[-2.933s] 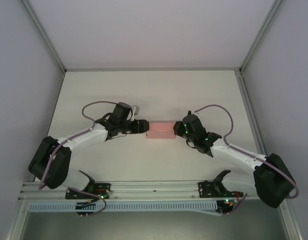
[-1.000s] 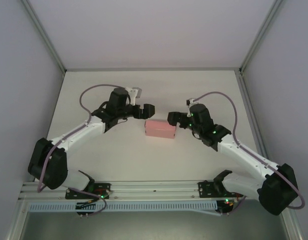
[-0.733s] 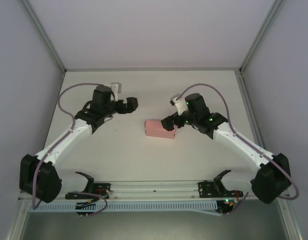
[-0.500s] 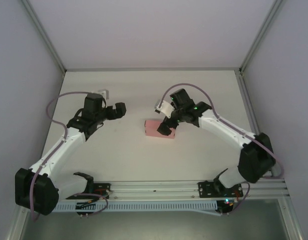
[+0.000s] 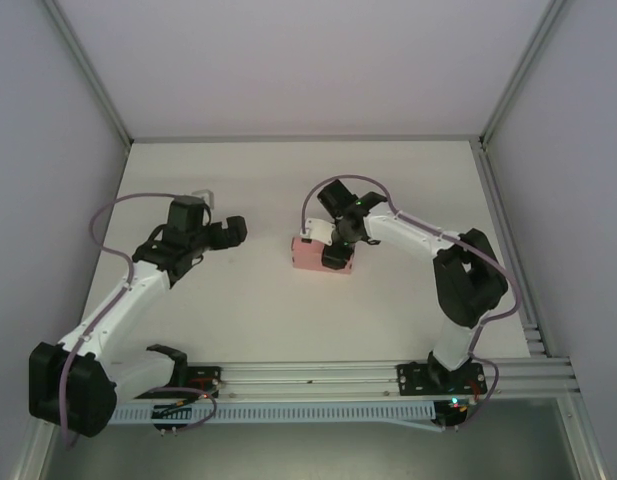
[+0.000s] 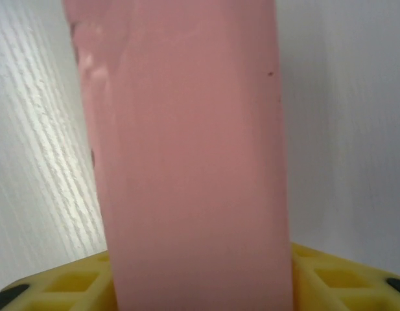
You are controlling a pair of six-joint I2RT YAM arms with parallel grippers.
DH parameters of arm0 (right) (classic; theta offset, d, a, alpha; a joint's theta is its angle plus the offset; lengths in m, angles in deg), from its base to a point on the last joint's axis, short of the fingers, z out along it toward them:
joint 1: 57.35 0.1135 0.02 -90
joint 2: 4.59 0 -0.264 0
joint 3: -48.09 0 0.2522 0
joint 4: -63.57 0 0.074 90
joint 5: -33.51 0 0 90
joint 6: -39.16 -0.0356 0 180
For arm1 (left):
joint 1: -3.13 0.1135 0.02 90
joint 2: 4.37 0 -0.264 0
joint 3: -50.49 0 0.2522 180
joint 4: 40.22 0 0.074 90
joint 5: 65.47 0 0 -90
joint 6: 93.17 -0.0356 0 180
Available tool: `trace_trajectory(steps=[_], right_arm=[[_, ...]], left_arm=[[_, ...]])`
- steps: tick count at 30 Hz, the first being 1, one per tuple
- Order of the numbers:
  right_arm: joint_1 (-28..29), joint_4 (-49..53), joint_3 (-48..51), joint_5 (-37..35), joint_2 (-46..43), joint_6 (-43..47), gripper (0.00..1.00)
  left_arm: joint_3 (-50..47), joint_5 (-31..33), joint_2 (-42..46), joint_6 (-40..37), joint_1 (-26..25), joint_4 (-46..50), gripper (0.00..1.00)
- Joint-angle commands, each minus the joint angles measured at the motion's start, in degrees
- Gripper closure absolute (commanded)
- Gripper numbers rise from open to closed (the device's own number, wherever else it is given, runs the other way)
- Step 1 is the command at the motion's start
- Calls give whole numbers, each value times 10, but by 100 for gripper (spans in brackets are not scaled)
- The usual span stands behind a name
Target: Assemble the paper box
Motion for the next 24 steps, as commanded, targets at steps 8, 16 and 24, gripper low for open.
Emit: trace_trajectory(steps=[8, 16, 24], right_arm=[[88, -365, 177, -338, -94, 137, 57], [100, -569, 280, -379, -70, 237, 63], [105, -483, 288, -343, -84, 127, 41]], left_arm=[[-14, 26, 23, -7, 5, 1, 0], [-15, 37, 20, -4, 5, 4, 0], [-14, 37, 18, 0, 5, 4, 0]])
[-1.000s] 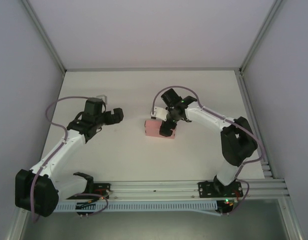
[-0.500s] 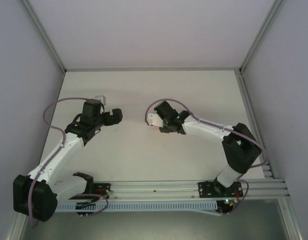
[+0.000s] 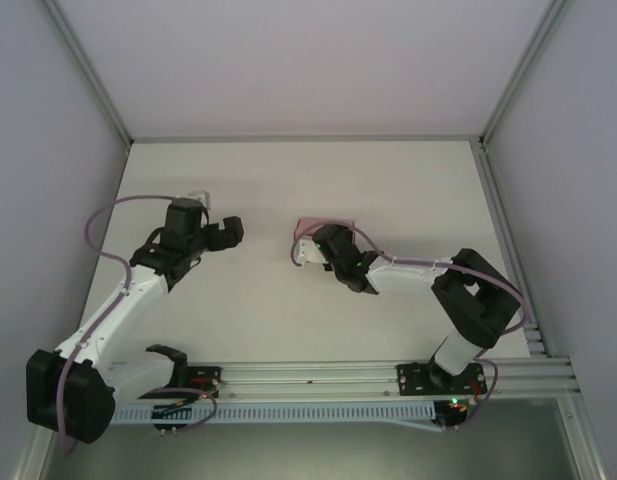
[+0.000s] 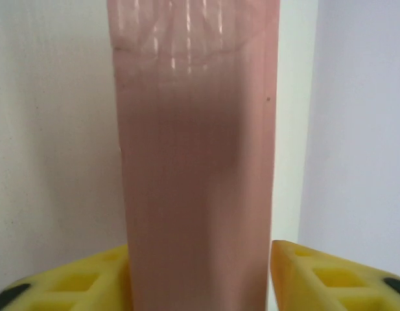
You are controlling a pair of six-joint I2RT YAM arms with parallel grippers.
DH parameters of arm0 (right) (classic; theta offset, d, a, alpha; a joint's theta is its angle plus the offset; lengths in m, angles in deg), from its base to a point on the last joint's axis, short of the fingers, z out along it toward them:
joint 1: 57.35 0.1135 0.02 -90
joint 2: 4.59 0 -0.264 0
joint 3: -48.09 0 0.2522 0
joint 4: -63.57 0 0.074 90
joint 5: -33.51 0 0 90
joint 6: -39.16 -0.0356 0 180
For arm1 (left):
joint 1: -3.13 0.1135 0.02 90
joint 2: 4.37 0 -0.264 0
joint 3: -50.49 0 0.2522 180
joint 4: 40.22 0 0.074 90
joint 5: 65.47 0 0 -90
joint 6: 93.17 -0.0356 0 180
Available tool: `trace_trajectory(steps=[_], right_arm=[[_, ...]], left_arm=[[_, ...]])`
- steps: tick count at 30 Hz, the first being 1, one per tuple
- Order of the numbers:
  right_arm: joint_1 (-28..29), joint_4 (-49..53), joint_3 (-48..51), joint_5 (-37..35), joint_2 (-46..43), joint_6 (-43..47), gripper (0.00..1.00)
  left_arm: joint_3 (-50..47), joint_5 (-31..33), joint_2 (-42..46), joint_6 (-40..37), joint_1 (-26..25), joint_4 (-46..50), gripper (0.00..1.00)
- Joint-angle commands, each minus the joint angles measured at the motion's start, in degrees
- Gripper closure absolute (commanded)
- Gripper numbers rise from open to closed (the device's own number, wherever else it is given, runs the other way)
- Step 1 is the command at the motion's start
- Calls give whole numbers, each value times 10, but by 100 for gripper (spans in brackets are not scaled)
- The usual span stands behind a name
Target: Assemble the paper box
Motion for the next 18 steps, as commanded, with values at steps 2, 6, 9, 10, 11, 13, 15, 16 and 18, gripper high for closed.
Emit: trace_trajectory(steps=[2, 6, 9, 10, 11, 13, 15, 16, 18], right_arm=[[5, 63, 2, 24, -24, -80, 33], [6, 109, 7, 46, -55, -116, 26], [7, 140, 2, 62, -80, -134, 21], [8, 148, -1, 68, -89, -140, 19], [7, 162, -4, 80, -100, -144, 18], [7, 176, -9, 96, -125, -160, 15], [4, 182, -16, 102, -152, -189, 3], [3, 178, -17, 97, -165, -205, 0], [-7, 175, -20, 88, -194, -239, 0]], left_arm=[[-6, 12, 5, -1, 4, 2, 0], [-1, 10, 4, -2, 4, 0, 0], [2, 7, 5, -2, 4, -1, 0], [4, 6, 5, -3, 4, -2, 0], [5, 6, 4, -3, 4, -3, 0], [8, 7, 4, -6, 4, -4, 0], [11, 11, 4, -9, 4, -10, 0], [13, 11, 4, -12, 5, -14, 0], [13, 12, 4, -23, 7, -31, 0]])
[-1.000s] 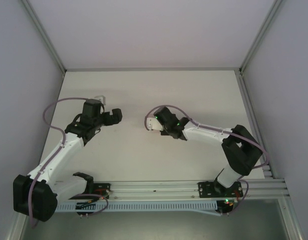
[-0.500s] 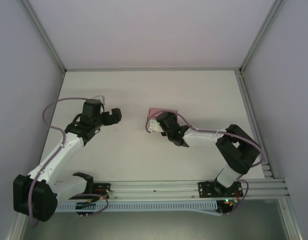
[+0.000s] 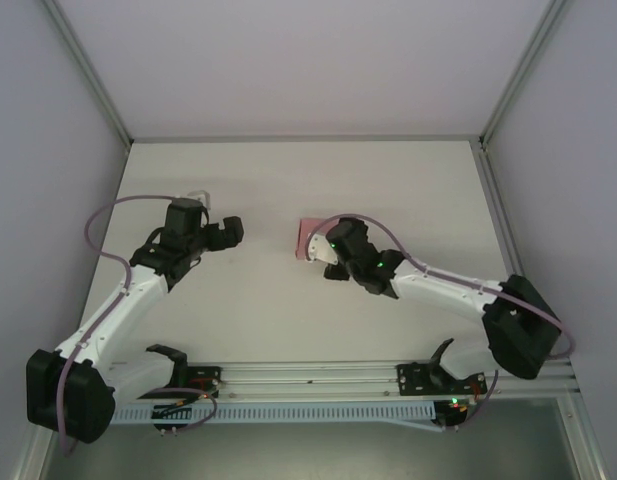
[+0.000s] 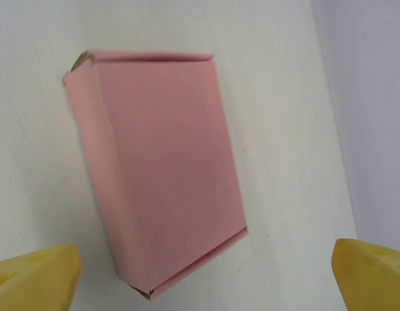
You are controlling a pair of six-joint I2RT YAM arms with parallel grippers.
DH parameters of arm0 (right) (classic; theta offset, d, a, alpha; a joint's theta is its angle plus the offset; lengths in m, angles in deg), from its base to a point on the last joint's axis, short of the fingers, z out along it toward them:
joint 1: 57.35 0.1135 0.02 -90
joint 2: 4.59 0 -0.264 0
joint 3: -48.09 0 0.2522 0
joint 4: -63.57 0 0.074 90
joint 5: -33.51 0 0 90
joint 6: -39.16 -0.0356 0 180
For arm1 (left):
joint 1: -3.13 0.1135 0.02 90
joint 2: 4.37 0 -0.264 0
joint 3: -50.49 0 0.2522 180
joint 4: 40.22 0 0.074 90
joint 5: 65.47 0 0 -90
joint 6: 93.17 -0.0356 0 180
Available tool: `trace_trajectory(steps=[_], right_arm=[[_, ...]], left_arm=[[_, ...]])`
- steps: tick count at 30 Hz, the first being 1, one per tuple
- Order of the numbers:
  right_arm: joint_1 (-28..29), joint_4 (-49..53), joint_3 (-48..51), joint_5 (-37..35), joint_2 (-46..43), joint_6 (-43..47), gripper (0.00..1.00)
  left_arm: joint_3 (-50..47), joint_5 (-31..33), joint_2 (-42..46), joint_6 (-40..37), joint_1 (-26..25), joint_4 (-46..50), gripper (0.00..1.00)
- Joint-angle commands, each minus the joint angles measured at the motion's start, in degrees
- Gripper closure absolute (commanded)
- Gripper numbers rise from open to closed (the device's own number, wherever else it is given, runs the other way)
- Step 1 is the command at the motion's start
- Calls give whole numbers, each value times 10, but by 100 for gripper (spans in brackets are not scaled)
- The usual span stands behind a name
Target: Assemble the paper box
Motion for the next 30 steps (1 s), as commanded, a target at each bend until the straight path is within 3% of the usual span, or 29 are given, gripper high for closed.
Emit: trace_trajectory(steps=[1, 5, 10, 15, 17, 20, 24, 28, 30], right_arm=[[-16, 9, -20, 2, -50, -85, 0], [-85, -36, -11, -15, -113, -197, 0], [-250, -96, 22, 18, -164, -350, 0], [-375, -249, 133, 64, -178, -396, 0], [-403, -336, 191, 90, -169, -395, 0], [-430, -450, 255, 119, -131, -388, 0], [-458, -501, 265, 147, -74, -408, 0], [-479, -518, 265, 162, -27, -430, 0], [-485, -539, 276, 187, -21, -429, 0]], left_arm=[[11, 18, 2, -25, 8, -37, 1], [-4, 55, 1, -48, 25, -92, 0], [-67, 103, -3, -103, 67, -234, 0], [-208, 100, -6, -167, 118, -523, 0], [-257, 95, -24, -190, 135, -615, 0], [-275, 68, -67, -198, 160, -655, 0], [-257, -21, -112, -211, 192, -638, 0], [-317, -1, -156, -229, 204, -783, 0], [-330, -4, -157, -236, 209, -809, 0]])
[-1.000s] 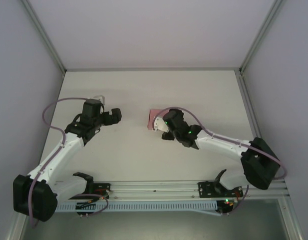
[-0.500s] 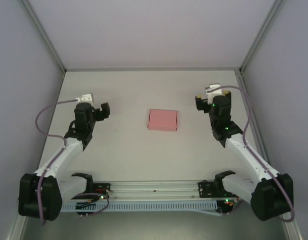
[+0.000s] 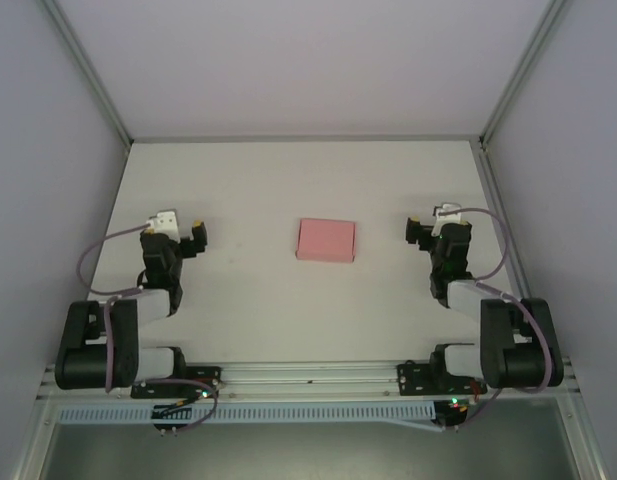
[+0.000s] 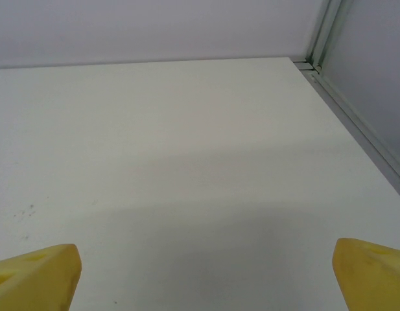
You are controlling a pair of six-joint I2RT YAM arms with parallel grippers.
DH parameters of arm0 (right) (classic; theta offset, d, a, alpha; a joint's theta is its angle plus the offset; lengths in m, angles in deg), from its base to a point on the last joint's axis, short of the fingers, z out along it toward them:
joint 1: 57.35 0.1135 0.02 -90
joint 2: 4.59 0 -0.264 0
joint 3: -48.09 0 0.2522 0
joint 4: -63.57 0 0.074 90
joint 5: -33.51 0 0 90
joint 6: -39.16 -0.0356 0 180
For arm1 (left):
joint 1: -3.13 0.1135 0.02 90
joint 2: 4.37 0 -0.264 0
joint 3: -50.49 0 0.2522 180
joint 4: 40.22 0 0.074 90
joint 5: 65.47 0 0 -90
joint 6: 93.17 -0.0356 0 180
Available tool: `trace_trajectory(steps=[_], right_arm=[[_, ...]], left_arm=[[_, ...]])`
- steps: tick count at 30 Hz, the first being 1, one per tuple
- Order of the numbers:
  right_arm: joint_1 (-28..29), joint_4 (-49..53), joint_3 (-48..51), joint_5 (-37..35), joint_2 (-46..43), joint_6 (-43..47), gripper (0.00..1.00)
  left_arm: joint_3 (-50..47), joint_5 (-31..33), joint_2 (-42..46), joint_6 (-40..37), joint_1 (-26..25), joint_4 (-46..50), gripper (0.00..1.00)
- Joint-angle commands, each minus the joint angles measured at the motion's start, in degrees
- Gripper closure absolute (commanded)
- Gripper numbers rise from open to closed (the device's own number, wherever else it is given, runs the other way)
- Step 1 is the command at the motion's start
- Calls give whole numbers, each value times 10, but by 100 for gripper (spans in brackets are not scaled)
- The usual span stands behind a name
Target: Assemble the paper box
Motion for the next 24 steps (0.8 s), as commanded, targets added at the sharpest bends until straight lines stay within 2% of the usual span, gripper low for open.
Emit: trace_trajectory(steps=[1, 3, 4, 5, 6, 7, 8, 10, 13, 16, 19, 24], right_arm=[[-10, -87, 19, 42, 9, -21, 0], [-11, -187, 65, 37, 32, -22, 0], [-10, -251, 88, 35, 57, -22, 0], [-11, -306, 102, 30, 91, -22, 0], [-11, -354, 103, 24, 138, -23, 0], [-12, -409, 88, 12, 188, -38, 0], [-17, -369, 68, 15, 189, -44, 0], [-26, -100, -14, 36, 119, -45, 0], [-18, -212, 15, 29, 154, -36, 0], [-20, -160, 4, 26, 137, -36, 0], [-20, -196, 12, 29, 149, -33, 0], [-20, -182, 9, 31, 145, -32, 0]], left_arm=[[-41, -6, -31, -31, 10, -171, 0], [-68, -4, -124, -27, 16, -309, 0], [-63, -23, -141, -38, 15, -329, 0], [-32, -38, -105, -39, 14, -215, 0], [-10, -33, -107, -38, 14, -180, 0], [-5, -32, -125, -51, 8, -197, 0], [-3, -40, -121, -54, 4, -187, 0], [1, -39, -124, -57, 4, -183, 0], [2, -39, -122, -57, 3, -178, 0], [3, -37, -123, -56, 3, -177, 0], [4, -36, -122, -57, 2, -177, 0], [4, -35, -123, -57, 2, -177, 0]])
